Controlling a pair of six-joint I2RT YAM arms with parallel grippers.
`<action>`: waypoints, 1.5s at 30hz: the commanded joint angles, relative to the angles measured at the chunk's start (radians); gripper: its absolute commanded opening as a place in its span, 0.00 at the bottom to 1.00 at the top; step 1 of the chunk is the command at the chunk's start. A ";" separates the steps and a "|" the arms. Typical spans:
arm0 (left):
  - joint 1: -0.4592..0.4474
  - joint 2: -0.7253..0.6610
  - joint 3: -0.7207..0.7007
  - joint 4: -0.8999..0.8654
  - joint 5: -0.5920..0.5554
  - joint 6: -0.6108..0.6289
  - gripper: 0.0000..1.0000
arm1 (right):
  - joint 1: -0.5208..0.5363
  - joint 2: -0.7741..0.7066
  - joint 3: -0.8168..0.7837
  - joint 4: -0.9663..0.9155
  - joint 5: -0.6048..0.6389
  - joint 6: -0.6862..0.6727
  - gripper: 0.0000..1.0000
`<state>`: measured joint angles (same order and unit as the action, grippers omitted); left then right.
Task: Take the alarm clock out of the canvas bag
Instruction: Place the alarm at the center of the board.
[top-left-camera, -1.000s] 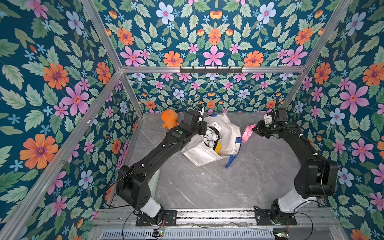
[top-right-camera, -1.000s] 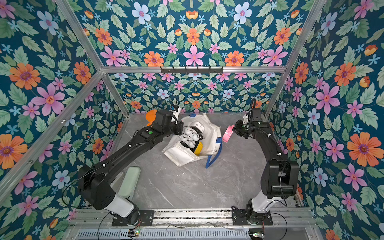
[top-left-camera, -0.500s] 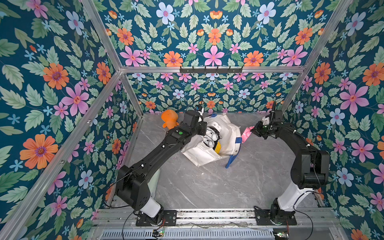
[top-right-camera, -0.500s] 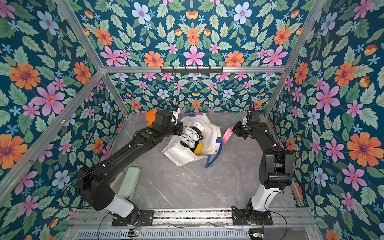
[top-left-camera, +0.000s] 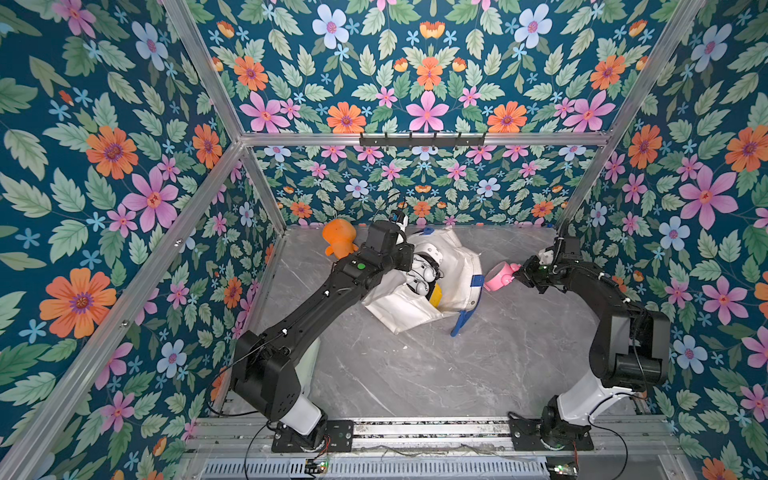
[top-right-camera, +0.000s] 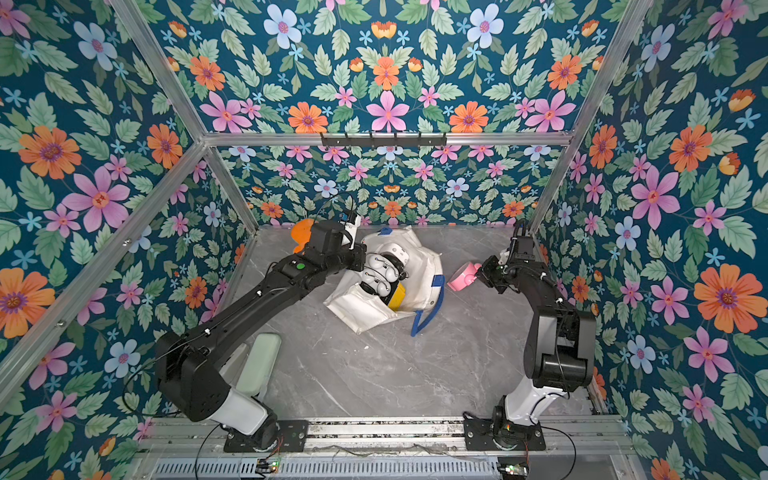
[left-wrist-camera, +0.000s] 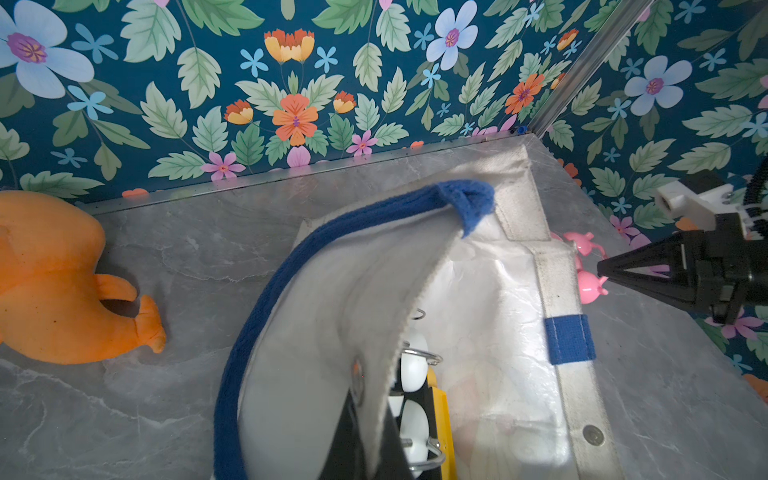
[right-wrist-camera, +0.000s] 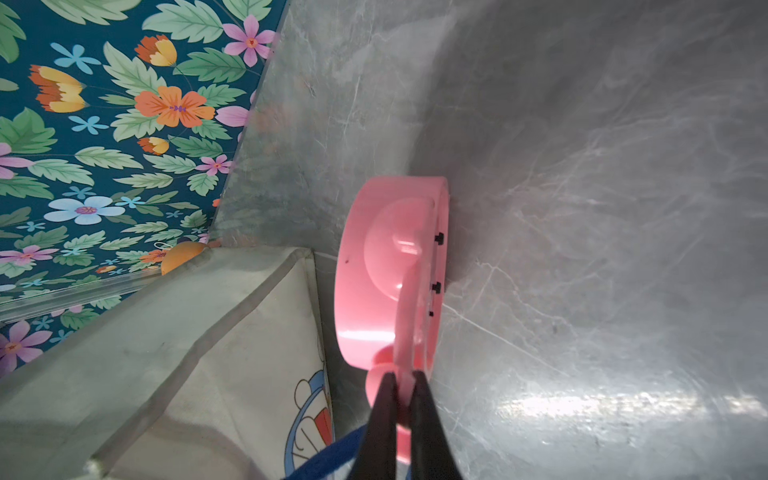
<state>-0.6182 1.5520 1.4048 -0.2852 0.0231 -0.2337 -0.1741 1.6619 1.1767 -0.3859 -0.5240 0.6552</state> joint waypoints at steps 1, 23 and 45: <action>0.000 -0.001 0.004 0.037 0.014 -0.004 0.00 | -0.015 -0.033 -0.034 0.037 -0.023 0.022 0.00; 0.000 0.009 0.021 0.015 0.049 -0.006 0.00 | -0.043 0.080 -0.133 0.239 -0.143 0.078 0.13; 0.000 0.055 0.068 0.005 0.084 -0.013 0.00 | -0.058 0.186 -0.151 0.289 -0.121 0.099 0.14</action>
<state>-0.6182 1.6043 1.4609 -0.3084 0.0814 -0.2401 -0.2314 1.8442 1.0267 -0.1158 -0.6495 0.7490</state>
